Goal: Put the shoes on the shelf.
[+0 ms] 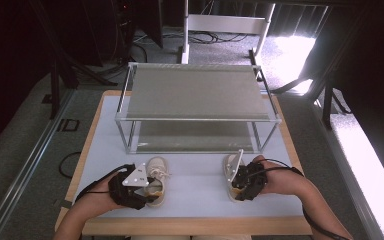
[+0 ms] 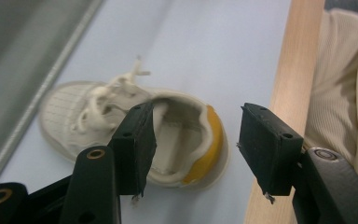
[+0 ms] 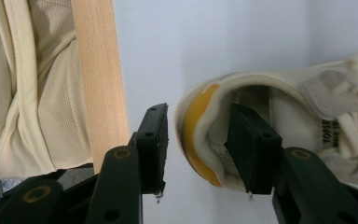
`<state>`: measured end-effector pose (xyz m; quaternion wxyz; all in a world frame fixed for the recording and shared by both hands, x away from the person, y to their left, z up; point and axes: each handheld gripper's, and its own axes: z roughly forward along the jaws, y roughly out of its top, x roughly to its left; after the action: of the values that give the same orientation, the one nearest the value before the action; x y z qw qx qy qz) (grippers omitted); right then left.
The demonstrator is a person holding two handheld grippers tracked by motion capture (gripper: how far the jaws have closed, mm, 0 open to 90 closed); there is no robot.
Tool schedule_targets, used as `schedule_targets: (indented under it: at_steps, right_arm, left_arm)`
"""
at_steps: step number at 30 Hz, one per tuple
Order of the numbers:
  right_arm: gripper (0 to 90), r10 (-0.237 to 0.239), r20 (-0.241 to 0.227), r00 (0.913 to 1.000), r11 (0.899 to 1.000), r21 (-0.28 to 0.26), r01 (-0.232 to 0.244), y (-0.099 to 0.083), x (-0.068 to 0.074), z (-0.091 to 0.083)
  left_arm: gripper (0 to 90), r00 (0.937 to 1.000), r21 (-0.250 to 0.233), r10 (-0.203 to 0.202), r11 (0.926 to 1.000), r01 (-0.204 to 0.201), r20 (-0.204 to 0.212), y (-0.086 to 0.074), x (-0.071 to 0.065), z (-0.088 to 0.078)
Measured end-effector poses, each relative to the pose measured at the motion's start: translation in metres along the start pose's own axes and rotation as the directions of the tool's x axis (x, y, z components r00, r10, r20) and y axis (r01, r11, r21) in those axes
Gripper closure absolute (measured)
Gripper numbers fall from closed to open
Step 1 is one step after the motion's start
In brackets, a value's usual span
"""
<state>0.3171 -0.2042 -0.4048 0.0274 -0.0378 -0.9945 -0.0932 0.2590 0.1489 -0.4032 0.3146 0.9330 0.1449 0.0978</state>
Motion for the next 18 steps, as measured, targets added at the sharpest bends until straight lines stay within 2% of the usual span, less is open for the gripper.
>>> schedule_targets:
  at_steps: [5, 6, 8, 12, 15, 18]
  right_arm:
    - [57.3, 0.005, 0.005, 1.0, 1.0, 0.026, -0.005, 0.001, -0.001, 0.007]
    - [58.4, 0.009, 0.017, 0.9998, 0.999, 0.035, -0.01, 0.001, -0.001, 0.009]
    - [63.8, 0.009, 0.003, 1.0, 0.999, 0.044, -0.009, 0.001, -0.001, 0.012]
    - [68.2, -0.003, -0.013, 0.9999, 0.998, 0.059, 0.003, 0.003, 0.0, 0.015]
    - [70.1, -0.016, -0.028, 0.9995, 0.998, 0.065, 0.018, 0.004, -0.002, 0.016]
    - [72.0, -0.028, -0.047, 0.9985, 0.996, 0.08, 0.031, 0.006, -0.003, 0.016]
  left_arm:
    - [49.0, 0.9971, 0.064, 0.009, 0.9978, -0.014, 0.075, 0.007, 0.0, 0.014]
    - [49.2, 0.9967, 0.083, 0.002, 0.9965, -0.009, 0.081, 0.007, 0.001, 0.017]
    - [51.1, 0.9968, 0.119, 0.002, 0.9929, -0.012, 0.08, 0.008, 0.003, 0.023]
    - [57.4, 0.994, 0.155, -0.006, 0.9879, -0.011, 0.109, 0.007, 0.007, 0.032]
    - [63.1, 0.9907, 0.159, 0.003, 0.987, -0.025, 0.136, 0.005, 0.008, 0.035]
    - [65.0, 0.9854, 0.149, 0.016, 0.988, -0.042, 0.169, 0.005, 0.011, 0.035]
